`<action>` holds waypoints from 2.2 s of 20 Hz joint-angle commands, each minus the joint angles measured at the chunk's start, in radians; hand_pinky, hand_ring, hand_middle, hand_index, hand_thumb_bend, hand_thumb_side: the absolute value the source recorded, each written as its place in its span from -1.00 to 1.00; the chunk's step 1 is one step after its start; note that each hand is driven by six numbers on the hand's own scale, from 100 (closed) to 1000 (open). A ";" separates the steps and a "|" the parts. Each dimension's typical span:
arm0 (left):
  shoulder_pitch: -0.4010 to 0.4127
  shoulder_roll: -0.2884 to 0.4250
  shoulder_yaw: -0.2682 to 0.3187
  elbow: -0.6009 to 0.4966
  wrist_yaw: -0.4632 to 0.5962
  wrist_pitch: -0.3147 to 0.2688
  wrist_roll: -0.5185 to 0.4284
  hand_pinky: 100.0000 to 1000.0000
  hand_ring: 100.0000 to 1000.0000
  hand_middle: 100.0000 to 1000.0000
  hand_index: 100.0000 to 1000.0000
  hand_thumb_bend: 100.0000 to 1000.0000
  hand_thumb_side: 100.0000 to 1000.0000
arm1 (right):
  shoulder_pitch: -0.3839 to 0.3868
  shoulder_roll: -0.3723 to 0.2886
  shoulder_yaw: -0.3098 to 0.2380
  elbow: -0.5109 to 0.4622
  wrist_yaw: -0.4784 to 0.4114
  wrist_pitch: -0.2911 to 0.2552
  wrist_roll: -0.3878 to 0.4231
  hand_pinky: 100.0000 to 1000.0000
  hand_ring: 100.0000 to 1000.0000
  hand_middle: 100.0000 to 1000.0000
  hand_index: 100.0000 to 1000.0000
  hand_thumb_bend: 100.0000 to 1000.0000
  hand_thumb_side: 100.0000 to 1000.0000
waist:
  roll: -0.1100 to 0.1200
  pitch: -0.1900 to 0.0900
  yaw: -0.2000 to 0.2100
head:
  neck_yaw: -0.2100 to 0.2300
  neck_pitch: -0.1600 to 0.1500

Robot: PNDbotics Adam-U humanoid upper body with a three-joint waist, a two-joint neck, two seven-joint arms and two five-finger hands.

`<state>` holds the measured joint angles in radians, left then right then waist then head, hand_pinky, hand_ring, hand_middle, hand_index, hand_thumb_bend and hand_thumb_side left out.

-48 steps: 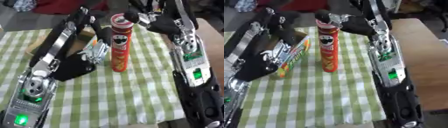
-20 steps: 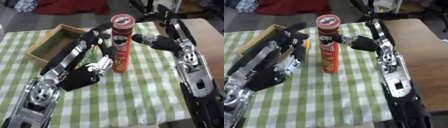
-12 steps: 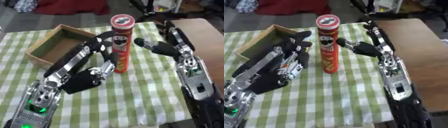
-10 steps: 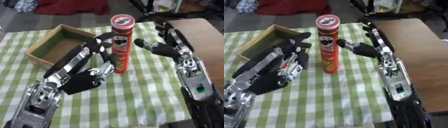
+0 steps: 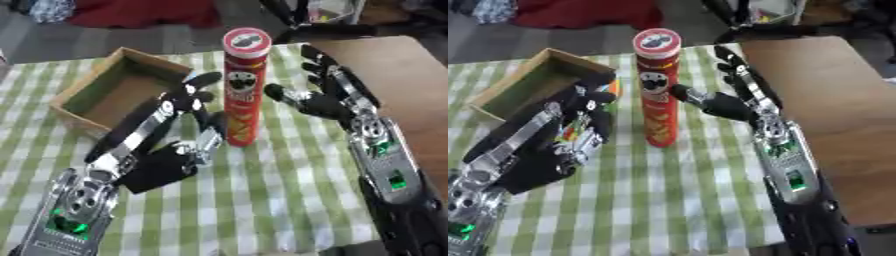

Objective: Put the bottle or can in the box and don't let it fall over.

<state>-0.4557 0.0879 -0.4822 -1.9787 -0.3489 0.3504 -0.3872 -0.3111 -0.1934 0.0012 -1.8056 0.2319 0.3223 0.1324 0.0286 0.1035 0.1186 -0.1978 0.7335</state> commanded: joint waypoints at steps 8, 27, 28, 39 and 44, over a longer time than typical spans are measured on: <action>-0.001 0.010 0.020 -0.021 -0.024 0.003 0.044 0.86 0.86 -0.31 1.00 -1.00 0.35 | -0.044 0.012 0.007 0.014 -0.011 -0.012 0.047 1.00 1.00 1.00 1.00 0.30 -0.14 | 0.004 0.014 0.011 | -0.008 -0.021; -0.010 -0.011 0.046 0.003 -0.036 -0.003 0.068 0.88 0.87 -0.31 1.00 -1.00 0.38 | -0.073 0.042 0.004 0.005 -0.029 -0.019 0.069 1.00 1.00 1.00 1.00 0.28 -0.22 | 0.007 0.058 0.028 | -0.007 -0.052; -0.011 -0.012 0.047 0.003 -0.038 -0.003 0.068 0.88 0.87 -0.31 1.00 -1.00 0.38 | -0.075 0.043 0.003 0.004 -0.028 -0.019 0.071 1.00 1.00 1.00 1.00 0.28 -0.22 | 0.007 0.061 0.030 | -0.007 -0.054; -0.037 -0.028 0.061 0.043 -0.064 -0.013 0.082 0.88 0.88 -0.32 1.00 -1.00 0.38 | -0.098 0.072 -0.007 0.021 -0.010 -0.019 0.082 1.00 1.00 1.00 1.00 0.22 -0.19 | 0.006 0.081 0.037 | -0.002 -0.073; -0.054 -0.040 0.067 0.072 -0.073 -0.026 0.082 0.88 0.88 -0.32 1.00 -1.00 0.38 | -0.107 0.082 -0.015 0.029 -0.001 -0.018 0.079 1.00 1.00 1.00 1.00 0.19 -0.18 | 0.006 0.089 0.039 | 0.000 -0.083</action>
<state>-0.4943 0.0528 -0.4258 -1.9014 -0.4177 0.3314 -0.3066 -0.4024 -0.1112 -0.0078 -1.7689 0.2248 0.3057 0.2126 0.0361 0.2063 0.1566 -0.2002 0.6651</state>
